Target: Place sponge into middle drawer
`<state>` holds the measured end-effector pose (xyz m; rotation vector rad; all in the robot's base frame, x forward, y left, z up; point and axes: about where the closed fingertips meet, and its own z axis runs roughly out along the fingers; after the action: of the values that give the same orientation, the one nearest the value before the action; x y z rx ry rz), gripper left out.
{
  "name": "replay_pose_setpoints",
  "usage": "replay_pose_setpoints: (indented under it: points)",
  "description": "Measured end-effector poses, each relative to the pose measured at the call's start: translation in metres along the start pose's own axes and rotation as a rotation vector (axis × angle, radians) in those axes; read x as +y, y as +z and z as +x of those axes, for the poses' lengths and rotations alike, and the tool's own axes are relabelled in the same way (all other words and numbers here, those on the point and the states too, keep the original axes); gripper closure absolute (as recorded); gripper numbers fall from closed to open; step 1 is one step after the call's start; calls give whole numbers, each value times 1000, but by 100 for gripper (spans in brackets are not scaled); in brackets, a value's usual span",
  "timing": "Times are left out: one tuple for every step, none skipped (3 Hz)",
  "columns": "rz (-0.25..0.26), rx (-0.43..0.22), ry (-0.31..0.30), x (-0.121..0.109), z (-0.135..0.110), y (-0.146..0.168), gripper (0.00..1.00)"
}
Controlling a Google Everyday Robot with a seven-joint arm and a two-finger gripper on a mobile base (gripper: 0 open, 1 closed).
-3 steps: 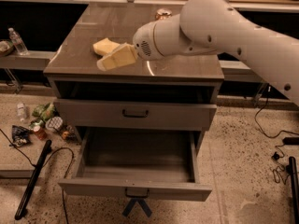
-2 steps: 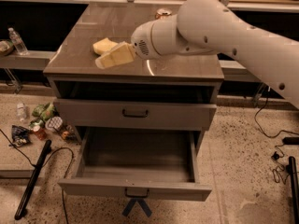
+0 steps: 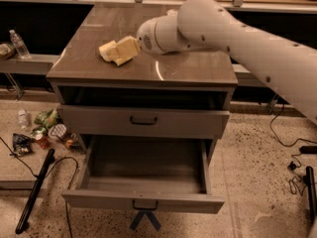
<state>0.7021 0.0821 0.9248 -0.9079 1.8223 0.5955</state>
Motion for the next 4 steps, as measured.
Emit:
replay_pose_setpoints:
  points:
    - [24,-4,-2,-14,5,20,0]
    - [37,3,-9,-27,15,46,0]
    - [46,27,-5,-47,28,74,2]
    - [25,55,-4,-51,38,97,33]
